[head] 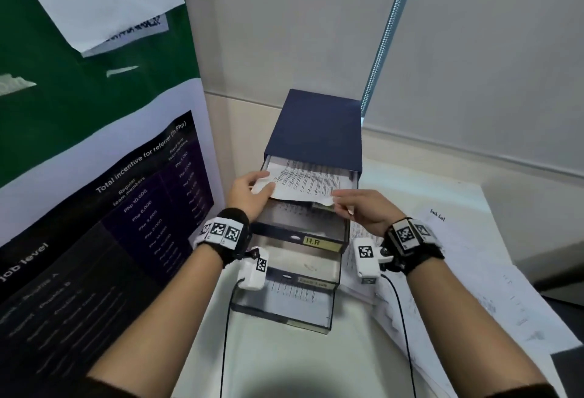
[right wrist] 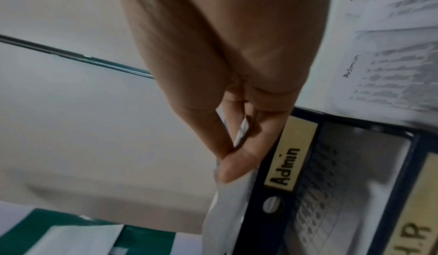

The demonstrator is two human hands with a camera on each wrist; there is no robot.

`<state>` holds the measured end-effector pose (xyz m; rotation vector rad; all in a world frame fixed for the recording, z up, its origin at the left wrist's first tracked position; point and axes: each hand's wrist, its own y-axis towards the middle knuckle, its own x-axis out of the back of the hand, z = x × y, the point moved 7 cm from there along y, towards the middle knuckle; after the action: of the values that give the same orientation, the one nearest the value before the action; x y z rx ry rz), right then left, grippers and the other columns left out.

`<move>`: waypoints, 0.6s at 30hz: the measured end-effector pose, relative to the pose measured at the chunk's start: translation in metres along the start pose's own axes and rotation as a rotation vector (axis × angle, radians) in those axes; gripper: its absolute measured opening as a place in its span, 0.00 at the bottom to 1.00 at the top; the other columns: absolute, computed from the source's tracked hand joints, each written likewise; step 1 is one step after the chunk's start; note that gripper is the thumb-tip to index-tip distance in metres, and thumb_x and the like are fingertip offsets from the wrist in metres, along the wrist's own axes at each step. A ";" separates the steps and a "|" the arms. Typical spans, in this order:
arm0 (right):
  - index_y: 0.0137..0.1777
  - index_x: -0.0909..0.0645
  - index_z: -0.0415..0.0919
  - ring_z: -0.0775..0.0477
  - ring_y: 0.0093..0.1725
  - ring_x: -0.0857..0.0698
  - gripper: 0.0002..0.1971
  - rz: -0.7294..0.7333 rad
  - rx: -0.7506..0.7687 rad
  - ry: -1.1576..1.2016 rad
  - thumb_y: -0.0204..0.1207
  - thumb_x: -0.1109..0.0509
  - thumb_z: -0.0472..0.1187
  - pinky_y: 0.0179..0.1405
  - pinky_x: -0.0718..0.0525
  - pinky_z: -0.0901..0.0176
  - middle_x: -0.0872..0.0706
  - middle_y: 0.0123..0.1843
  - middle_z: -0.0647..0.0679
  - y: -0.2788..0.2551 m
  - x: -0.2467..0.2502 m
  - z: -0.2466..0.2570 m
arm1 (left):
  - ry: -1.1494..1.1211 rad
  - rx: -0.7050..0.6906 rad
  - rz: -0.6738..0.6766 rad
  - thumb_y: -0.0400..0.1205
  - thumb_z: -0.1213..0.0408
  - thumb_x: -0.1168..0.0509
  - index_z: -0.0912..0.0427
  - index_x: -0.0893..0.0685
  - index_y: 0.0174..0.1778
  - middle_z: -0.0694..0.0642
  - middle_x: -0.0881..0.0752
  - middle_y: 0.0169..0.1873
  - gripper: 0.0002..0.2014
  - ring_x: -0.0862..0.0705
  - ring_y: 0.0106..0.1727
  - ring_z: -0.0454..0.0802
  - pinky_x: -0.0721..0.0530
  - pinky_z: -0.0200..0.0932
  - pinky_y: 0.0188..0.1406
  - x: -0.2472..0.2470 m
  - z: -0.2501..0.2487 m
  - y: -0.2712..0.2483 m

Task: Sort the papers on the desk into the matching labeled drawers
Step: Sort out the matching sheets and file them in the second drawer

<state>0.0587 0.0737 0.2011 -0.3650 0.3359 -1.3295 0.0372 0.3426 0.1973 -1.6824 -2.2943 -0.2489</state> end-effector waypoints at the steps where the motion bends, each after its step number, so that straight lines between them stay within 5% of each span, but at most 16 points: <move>1: 0.55 0.24 0.10 0.48 0.32 0.23 0.12 -0.046 0.014 -0.015 0.74 0.32 0.20 0.34 0.29 0.61 0.20 0.31 0.40 0.005 0.002 0.004 | 0.195 -0.066 -0.030 0.79 0.56 0.28 0.47 0.13 0.60 0.56 0.21 0.64 0.13 0.18 0.62 0.55 0.23 0.52 0.72 -0.005 -0.002 0.004; 3: 0.36 0.17 0.18 0.49 0.30 0.23 0.04 -0.081 0.009 -0.094 0.70 0.33 0.19 0.31 0.27 0.63 0.20 0.30 0.41 0.012 0.002 0.010 | 0.499 -0.249 -0.074 0.81 0.52 0.32 0.45 0.12 0.59 0.55 0.27 0.69 0.12 0.29 0.73 0.55 0.33 0.56 0.77 -0.017 -0.014 0.008; 5: 0.21 0.21 0.33 0.51 0.28 0.22 0.18 -0.098 -0.003 -0.163 0.68 0.33 0.17 0.25 0.24 0.66 0.19 0.26 0.43 0.025 0.003 0.012 | 0.657 -0.393 0.015 0.84 0.49 0.37 0.43 0.11 0.57 0.49 0.22 0.69 0.11 0.28 0.73 0.50 0.38 0.58 0.77 -0.040 -0.023 0.012; 8: 0.33 0.21 0.34 0.45 0.34 0.14 0.11 -0.074 0.003 -0.096 0.73 0.30 0.21 0.35 0.10 0.60 0.16 0.34 0.38 0.038 0.002 0.017 | 0.801 -0.409 0.230 0.88 0.47 0.48 0.44 0.11 0.53 0.43 0.12 0.55 0.18 0.18 0.61 0.47 0.41 0.59 0.75 -0.076 -0.021 0.018; 11: 0.56 0.21 0.34 0.42 0.35 0.10 0.07 -0.143 0.042 0.017 0.80 0.30 0.28 0.34 0.08 0.56 0.12 0.42 0.35 0.036 0.015 0.013 | 0.898 -0.374 0.259 0.88 0.44 0.54 0.46 0.11 0.49 0.46 0.09 0.48 0.25 0.16 0.54 0.49 0.42 0.59 0.76 -0.092 -0.016 0.025; 14: 0.59 0.18 0.35 0.44 0.29 0.14 0.09 -0.257 0.186 -0.021 0.81 0.31 0.32 0.27 0.12 0.57 0.12 0.41 0.39 0.014 0.056 0.006 | 0.996 -0.310 0.275 0.88 0.41 0.59 0.49 0.13 0.42 0.52 0.09 0.44 0.31 0.14 0.53 0.53 0.41 0.61 0.77 -0.101 -0.014 0.033; 18: 0.59 0.16 0.32 0.44 0.29 0.13 0.09 -0.427 0.113 -0.075 0.82 0.32 0.31 0.28 0.13 0.58 0.12 0.41 0.38 -0.015 0.152 -0.056 | 1.100 -0.213 0.285 0.88 0.40 0.62 0.55 0.11 0.53 0.59 0.10 0.52 0.34 0.15 0.58 0.58 0.39 0.60 0.76 -0.110 -0.015 0.040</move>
<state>0.0532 -0.0819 0.1531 -0.4037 0.1203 -1.7393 0.1085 0.2507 0.1744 -1.3748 -1.2278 -1.0615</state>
